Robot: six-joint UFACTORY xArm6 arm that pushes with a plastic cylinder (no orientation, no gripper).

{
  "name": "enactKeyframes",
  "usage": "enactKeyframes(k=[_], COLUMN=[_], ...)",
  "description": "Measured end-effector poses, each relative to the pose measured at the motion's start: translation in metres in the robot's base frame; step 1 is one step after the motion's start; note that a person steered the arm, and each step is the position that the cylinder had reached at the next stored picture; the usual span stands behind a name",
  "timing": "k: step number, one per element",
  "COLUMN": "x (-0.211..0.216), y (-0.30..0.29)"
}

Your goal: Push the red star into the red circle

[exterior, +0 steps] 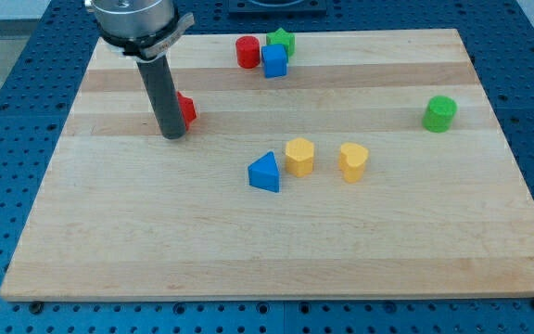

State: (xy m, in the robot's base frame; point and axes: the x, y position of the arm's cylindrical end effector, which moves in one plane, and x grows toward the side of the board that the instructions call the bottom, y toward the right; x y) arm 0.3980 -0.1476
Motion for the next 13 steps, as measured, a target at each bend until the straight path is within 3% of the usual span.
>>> enactKeyframes(k=[5,13], x=[-0.080,-0.108], y=[-0.011,0.066])
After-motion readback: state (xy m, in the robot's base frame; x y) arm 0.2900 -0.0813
